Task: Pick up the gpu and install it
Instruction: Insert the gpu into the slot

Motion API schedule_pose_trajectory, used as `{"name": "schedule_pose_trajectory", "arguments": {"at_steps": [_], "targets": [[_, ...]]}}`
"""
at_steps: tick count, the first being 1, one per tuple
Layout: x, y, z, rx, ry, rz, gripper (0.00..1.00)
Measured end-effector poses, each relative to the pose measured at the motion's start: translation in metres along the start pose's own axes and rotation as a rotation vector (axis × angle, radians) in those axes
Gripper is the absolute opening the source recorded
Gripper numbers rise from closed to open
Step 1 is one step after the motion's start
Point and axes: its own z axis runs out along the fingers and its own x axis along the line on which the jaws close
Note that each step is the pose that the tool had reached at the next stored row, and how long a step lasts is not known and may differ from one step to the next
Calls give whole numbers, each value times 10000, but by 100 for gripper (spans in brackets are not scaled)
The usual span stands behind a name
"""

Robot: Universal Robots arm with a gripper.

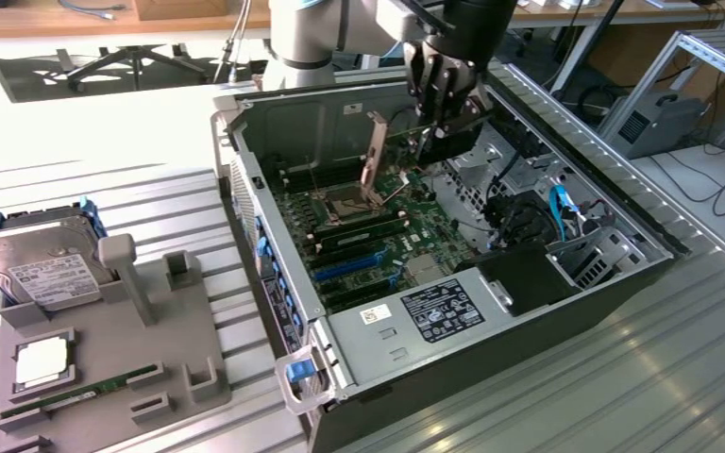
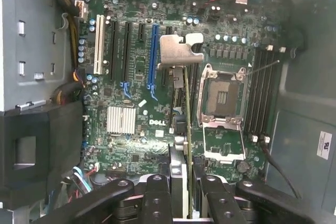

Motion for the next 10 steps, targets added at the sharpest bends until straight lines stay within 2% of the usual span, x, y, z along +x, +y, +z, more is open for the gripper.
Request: {"name": "schedule_pose_trajectory", "arguments": {"at_steps": [5,10], "targets": [[0,1,8,24,55,844,27],[0,1,12,27,66,967,27]]}}
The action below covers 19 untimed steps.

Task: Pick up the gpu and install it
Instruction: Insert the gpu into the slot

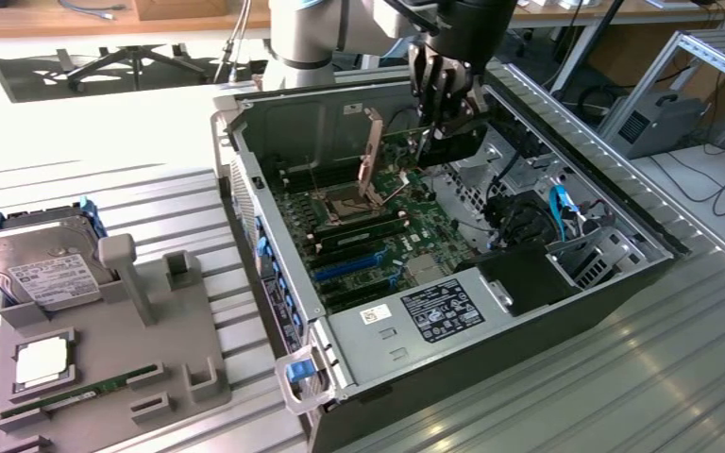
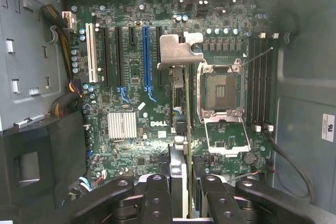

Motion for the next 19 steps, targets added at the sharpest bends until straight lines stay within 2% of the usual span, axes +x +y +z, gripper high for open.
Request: {"name": "schedule_pose_trajectory", "arguments": {"at_steps": [19], "targets": [[2,4,63,1,11,-1,27]]}}
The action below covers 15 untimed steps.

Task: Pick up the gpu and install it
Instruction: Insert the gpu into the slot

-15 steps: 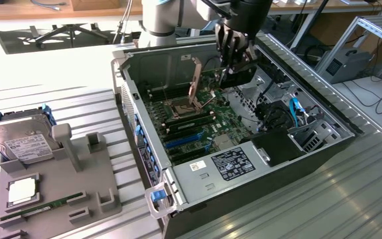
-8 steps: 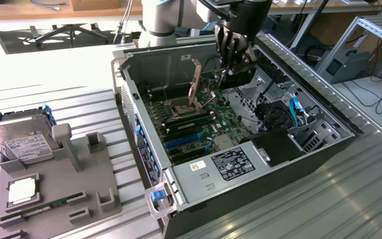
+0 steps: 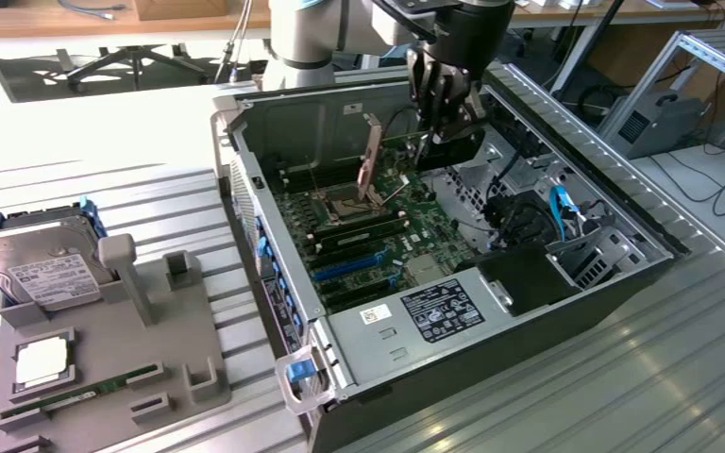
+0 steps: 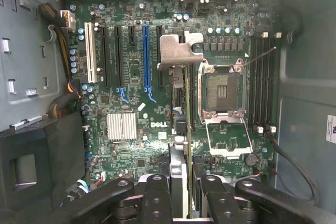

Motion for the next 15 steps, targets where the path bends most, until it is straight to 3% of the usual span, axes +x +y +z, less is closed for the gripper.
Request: {"name": "schedule_pose_trajectory", "arguments": {"at_steps": [15], "targets": [[2,3,44,0,0,0,27]]}}
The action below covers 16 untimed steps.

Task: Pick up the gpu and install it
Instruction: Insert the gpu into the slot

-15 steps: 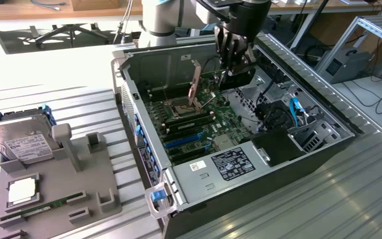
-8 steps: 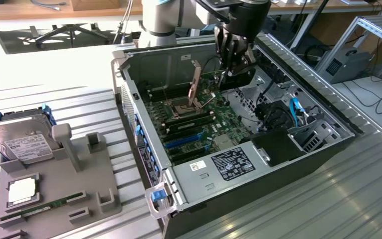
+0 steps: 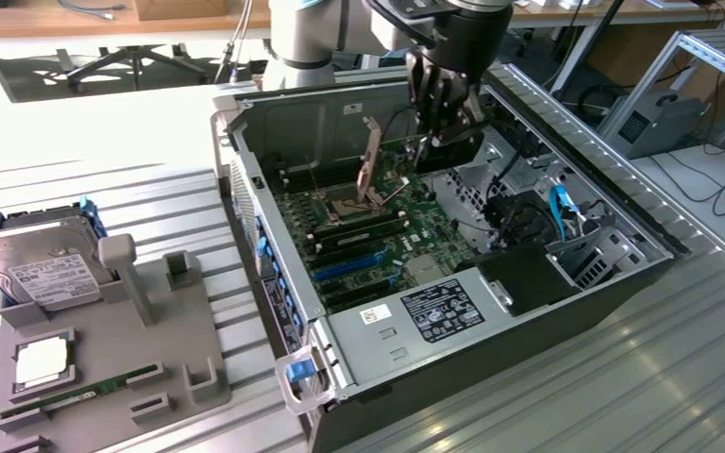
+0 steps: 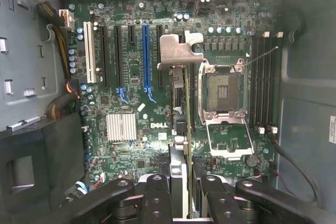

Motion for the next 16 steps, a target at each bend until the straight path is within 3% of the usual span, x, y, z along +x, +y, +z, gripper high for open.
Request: {"name": "schedule_pose_trajectory", "arguments": {"at_steps": [16], "targets": [[24,6,91,-1,1,0,27]]}}
